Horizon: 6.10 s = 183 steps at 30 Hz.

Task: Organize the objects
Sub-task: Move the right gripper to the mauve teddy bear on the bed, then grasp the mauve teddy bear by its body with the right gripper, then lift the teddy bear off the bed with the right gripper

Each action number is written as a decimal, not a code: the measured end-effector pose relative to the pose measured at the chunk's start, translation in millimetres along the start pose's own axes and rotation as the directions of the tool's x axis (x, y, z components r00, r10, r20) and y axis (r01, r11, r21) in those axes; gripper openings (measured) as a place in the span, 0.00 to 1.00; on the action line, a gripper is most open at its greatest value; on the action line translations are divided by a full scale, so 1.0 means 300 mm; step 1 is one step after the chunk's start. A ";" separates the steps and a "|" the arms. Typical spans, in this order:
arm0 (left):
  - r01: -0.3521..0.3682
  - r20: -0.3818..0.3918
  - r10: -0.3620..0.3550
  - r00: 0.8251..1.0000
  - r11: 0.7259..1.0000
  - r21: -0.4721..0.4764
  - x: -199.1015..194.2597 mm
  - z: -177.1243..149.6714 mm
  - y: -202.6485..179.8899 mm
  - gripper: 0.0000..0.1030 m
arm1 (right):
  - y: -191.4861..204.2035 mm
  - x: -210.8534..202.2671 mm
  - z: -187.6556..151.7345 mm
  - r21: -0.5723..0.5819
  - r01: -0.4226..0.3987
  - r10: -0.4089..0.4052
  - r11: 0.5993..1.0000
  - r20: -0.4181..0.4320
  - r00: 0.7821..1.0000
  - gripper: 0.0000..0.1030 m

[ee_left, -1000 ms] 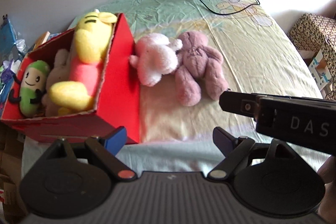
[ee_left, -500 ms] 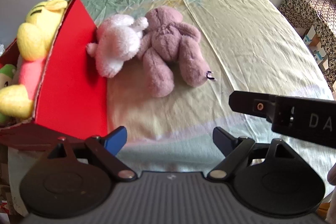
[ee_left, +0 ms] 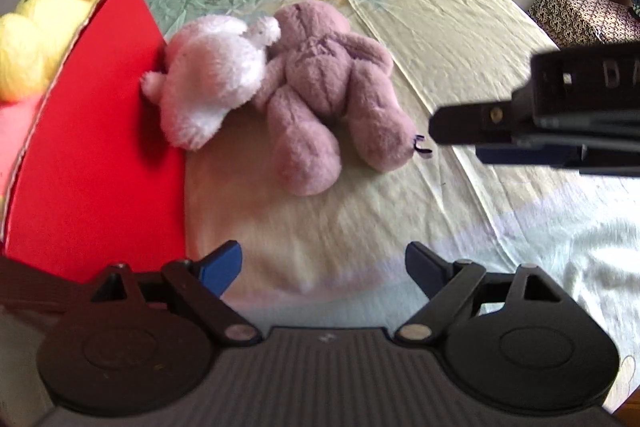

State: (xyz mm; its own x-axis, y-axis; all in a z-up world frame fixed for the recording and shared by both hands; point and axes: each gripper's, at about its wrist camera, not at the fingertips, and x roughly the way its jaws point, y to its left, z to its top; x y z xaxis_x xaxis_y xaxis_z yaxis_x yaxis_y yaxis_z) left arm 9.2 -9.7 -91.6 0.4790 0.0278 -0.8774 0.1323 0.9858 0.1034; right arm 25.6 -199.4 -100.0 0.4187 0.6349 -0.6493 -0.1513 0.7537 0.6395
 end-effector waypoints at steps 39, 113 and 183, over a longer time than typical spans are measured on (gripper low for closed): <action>0.365 0.011 -0.378 0.926 0.900 0.238 -0.082 -0.033 -0.152 0.85 | -0.158 -0.135 -0.105 0.103 0.089 -0.083 0.991 -0.055 0.995 0.29; 0.334 -0.101 -0.331 0.938 0.943 0.012 0.056 0.152 -0.170 0.85 | -0.188 -0.052 -0.015 0.171 -0.013 0.018 0.985 -0.033 0.999 0.45; 0.233 0.028 -0.234 0.972 0.971 0.043 -0.193 0.054 -0.067 0.72 | 0.142 -0.164 -0.103 -0.180 -0.041 0.046 0.983 0.020 0.999 0.29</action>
State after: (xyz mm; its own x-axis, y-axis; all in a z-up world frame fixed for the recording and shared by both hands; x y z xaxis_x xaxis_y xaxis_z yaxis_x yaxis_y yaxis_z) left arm -7.1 -33.8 -35.4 0.4584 -0.2087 -0.8639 0.2777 0.9570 -0.0838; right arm -29.0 -193.3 -53.5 0.4290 0.6651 -0.6112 -0.3269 0.7451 0.5814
